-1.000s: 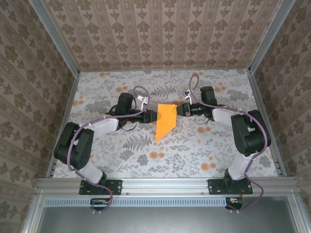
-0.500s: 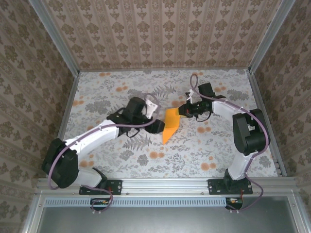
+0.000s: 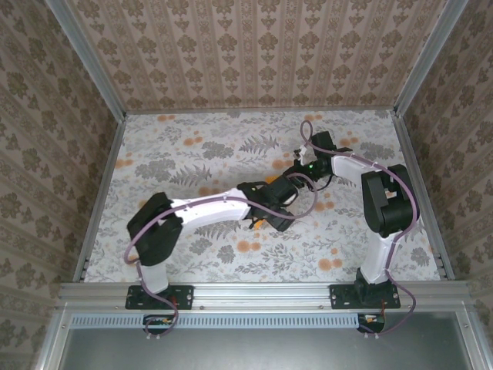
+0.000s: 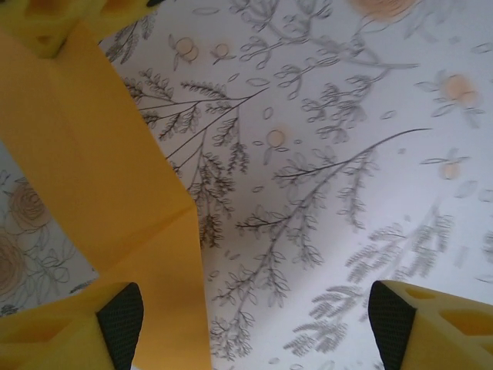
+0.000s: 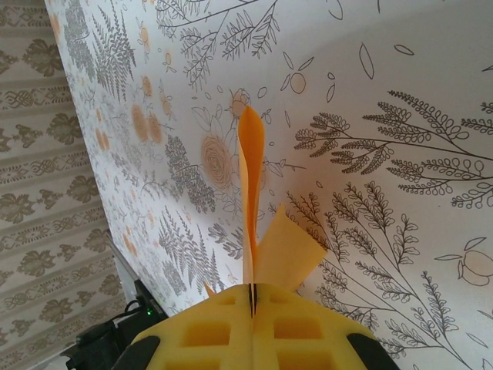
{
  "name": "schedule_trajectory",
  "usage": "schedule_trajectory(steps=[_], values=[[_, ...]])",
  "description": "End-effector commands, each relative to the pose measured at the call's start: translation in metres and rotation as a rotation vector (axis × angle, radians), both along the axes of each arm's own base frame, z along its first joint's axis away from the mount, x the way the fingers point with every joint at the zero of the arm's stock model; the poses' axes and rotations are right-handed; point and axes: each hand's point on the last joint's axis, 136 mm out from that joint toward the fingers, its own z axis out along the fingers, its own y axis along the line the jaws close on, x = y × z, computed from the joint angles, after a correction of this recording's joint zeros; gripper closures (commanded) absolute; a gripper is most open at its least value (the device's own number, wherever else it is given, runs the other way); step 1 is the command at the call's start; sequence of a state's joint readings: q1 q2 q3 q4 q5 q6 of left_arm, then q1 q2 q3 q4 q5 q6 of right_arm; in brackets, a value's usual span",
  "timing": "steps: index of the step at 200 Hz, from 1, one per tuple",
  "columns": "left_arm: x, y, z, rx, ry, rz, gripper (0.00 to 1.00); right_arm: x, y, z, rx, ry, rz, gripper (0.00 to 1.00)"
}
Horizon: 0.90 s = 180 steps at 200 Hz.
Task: Fold a paper plane with a square sheet of paper (fold left side to right side)
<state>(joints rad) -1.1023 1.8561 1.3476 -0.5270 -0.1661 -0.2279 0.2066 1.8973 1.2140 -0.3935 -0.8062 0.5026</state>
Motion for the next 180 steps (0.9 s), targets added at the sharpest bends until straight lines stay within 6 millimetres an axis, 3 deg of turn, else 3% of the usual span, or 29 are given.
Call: schedule_trajectory(steps=[1, 52, 123, 180], values=[[0.014, 0.02, -0.003, 0.148, -0.077, 0.069, 0.2, 0.002, -0.001, -0.006, -0.009, 0.037, -0.016, 1.0], [0.024, 0.023, -0.017, 0.241, -0.114, 0.106, 0.34, 0.001, -0.001, -0.011, -0.007, 0.047, -0.012, 1.0], [0.021, 0.012, -0.024, 0.243, -0.105, 0.071, 0.7, -0.001, -0.002, -0.022, -0.026, 0.065, -0.007, 1.0], [0.017, 0.004, -0.026, 0.226, -0.082, 0.048, 0.84, 0.003, -0.004, -0.02, -0.039, 0.049, -0.008, 0.95]])
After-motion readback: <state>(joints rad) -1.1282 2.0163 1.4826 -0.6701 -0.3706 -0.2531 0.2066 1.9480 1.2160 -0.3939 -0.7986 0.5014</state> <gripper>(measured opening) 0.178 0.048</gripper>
